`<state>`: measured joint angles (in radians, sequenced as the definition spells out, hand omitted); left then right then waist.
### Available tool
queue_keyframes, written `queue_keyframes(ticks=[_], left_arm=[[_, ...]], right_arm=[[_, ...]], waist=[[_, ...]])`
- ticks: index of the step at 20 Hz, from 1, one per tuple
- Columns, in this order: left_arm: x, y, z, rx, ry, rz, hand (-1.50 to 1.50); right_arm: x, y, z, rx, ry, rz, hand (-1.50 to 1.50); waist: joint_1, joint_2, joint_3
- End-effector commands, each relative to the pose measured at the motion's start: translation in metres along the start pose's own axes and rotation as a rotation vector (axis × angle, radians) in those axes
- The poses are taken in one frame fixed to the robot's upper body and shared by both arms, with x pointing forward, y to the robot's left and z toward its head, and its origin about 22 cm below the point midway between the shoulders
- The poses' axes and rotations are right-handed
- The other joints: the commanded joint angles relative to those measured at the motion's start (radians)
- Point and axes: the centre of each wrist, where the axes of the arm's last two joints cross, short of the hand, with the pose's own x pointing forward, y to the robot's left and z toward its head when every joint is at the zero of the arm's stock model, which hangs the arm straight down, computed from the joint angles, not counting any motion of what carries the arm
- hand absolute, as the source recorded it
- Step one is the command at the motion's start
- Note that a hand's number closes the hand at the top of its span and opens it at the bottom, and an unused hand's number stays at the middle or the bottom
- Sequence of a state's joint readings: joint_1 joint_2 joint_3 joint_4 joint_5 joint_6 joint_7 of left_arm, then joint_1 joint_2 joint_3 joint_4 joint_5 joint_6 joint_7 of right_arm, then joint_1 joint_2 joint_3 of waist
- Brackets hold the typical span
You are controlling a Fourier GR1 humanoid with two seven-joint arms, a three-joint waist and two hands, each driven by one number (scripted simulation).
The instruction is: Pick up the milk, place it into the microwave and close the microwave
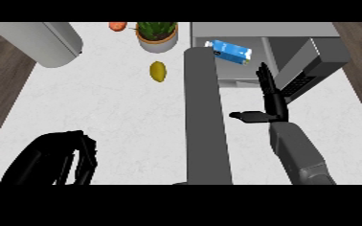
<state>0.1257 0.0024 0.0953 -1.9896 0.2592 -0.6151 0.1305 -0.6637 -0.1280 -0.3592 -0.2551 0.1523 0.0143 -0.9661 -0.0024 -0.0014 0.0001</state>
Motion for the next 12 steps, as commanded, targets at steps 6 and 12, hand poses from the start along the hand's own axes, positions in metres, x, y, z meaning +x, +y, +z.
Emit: queue_keyframes(ticks=[6,12], left_arm=[[-0.011,-0.032,-0.039,-0.102,0.034,-0.037,1.5],[-0.027,-0.059,-0.077,-0.205,-0.002,-0.146,1.5]], right_arm=[[-0.023,-0.024,0.085,-0.034,0.009,-0.015,-1.5],[-0.01,-0.04,0.113,-0.038,0.017,0.001,-1.5]], waist=[[-0.028,-0.006,-0.002],[-0.026,-0.005,-0.002]])
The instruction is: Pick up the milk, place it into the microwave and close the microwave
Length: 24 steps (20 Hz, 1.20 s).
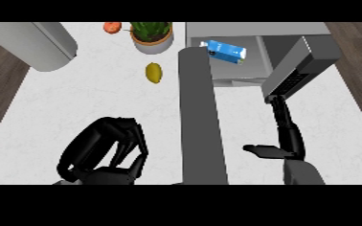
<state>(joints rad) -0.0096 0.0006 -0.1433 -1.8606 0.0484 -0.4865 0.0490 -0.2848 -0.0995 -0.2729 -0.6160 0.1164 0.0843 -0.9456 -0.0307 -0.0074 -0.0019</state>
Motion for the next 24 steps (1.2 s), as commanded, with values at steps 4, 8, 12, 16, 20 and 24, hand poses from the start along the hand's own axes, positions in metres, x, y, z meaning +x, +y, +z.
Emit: queue_keyframes(ticks=[4,8,12,16,20,24], left_arm=[[-0.039,-0.037,-0.056,-0.133,0.058,-0.064,1.5],[-0.072,-0.058,-0.055,-0.206,0.118,-0.102,1.5],[-0.102,-0.078,-0.058,-0.208,0.166,-0.169,1.5],[-0.124,-0.086,-0.079,-0.164,0.134,-0.22,1.5],[-0.143,-0.102,-0.07,-0.096,0.067,-0.215,1.5],[-0.15,-0.11,-0.071,-0.051,0.061,-0.193,1.5]], right_arm=[[0.012,-0.027,0.048,0.023,0.0,-0.006,-1.5],[0.034,-0.041,0.063,0.012,-0.054,0.011,-1.5],[0.059,-0.074,0.079,0.063,-0.085,0.062,-1.5],[0.078,-0.07,0.079,0.101,-0.142,-0.006,-1.5],[0.097,-0.07,0.08,0.134,-0.172,-0.061,-1.5],[0.118,-0.055,0.075,0.162,-0.21,-0.095,-1.5]], waist=[[-0.004,0.006,0.0],[-0.007,0.006,-0.001],[-0.007,0.008,0.0],[-0.028,0.013,-0.001],[-0.046,0.016,-0.002],[-0.063,0.019,-0.003]])
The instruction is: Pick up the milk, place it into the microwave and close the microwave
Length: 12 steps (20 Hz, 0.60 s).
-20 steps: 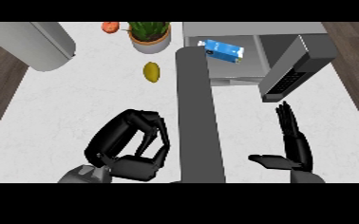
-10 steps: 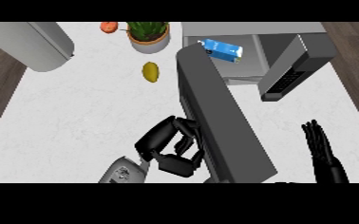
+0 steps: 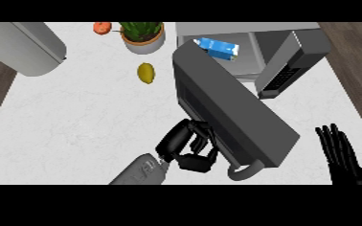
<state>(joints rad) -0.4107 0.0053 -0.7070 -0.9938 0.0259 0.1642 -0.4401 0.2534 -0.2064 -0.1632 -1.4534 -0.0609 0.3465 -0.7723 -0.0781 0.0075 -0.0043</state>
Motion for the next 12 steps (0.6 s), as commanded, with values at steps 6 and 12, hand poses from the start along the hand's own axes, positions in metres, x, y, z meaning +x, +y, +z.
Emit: queue_keyframes(ticks=[6,12], left_arm=[[0.002,-0.018,-0.02,-0.005,0.068,0.032,1.5],[0.012,-0.024,-0.026,0.083,-0.019,0.078,1.5]], right_arm=[[0.046,0.009,-0.025,0.114,-0.092,-0.065,-1.5],[0.063,0.008,-0.034,0.205,-0.093,-0.107,-1.5]], waist=[[-0.06,0.01,-0.002],[-0.098,0.02,-0.005]])
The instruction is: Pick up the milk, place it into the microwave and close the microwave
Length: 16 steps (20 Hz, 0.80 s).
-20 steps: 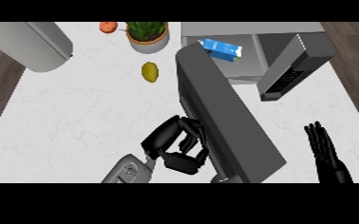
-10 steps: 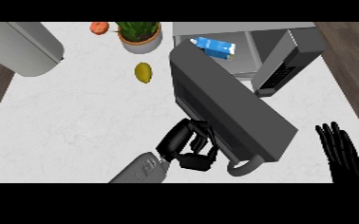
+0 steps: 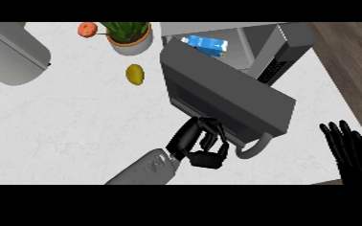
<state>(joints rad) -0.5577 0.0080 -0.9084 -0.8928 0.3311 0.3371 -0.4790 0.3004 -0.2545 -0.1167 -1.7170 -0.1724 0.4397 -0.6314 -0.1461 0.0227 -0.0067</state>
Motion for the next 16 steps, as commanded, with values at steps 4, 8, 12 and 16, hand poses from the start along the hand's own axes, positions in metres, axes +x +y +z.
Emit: queue_keyframes(ticks=[4,8,12,16], left_arm=[[0.022,-0.001,-0.024,0.103,-0.063,0.053,1.5],[0.031,0.005,-0.032,0.257,-0.08,0.068,1.5],[0.04,0.012,-0.047,0.336,-0.056,0.066,1.5],[0.044,0.019,-0.056,0.402,-0.032,0.059,-1.5]], right_arm=[[0.02,0.004,-0.023,0.089,-0.02,-0.017,-1.5],[0.032,-0.013,-0.024,0.136,-0.024,0.023,-1.5],[0.041,-0.018,-0.039,0.146,-0.056,0.046,-1.5],[0.046,-0.022,-0.045,0.13,-0.076,0.04,-1.5]], waist=[[-0.04,0.009,-0.003],[-0.07,0.013,-0.002],[-0.09,0.021,-0.001],[-0.105,0.028,0.001]])
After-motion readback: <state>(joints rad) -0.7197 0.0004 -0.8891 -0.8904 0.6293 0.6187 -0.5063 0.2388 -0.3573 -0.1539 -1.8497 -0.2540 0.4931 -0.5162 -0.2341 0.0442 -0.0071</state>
